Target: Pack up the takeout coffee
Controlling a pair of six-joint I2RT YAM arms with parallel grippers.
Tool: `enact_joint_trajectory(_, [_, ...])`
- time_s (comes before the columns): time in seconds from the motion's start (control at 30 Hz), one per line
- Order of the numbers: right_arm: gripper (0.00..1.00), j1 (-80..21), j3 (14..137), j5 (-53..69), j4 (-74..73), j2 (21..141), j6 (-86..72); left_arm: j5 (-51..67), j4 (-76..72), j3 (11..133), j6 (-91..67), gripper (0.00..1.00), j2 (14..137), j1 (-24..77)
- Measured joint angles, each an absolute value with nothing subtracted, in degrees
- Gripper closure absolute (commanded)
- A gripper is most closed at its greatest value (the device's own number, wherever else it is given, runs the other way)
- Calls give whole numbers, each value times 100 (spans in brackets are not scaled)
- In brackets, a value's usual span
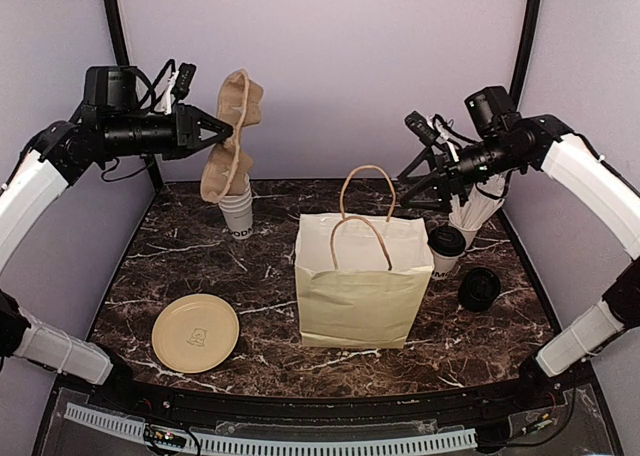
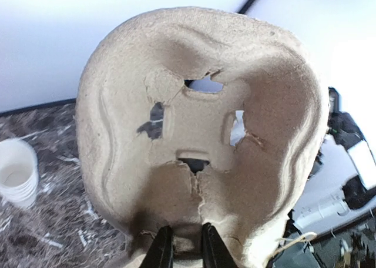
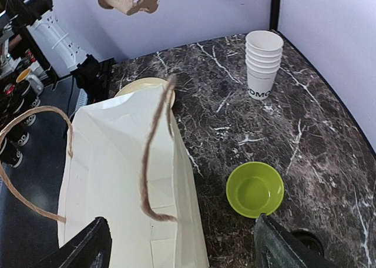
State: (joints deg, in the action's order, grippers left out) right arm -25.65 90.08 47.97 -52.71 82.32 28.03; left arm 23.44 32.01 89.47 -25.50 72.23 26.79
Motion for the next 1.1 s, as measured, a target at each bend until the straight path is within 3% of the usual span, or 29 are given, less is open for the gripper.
enact_joint_trajectory(0.37, [46, -2998, 9642, 4886, -5428, 8860, 2567, 4014, 1262, 8820, -1354, 84, 7542, 3935])
enact_joint_trajectory(0.77, [96, -3000, 9647, 4952, -5546, 8860, 2436, 5054, -469, 8571, -1090, 84, 8471, 4204])
enact_joint_trajectory(1.1, [98, -3002, 9673, 5092, -5579, 8862, 2414, 5544, -1260, 8567, -1035, 84, 9124, 4499])
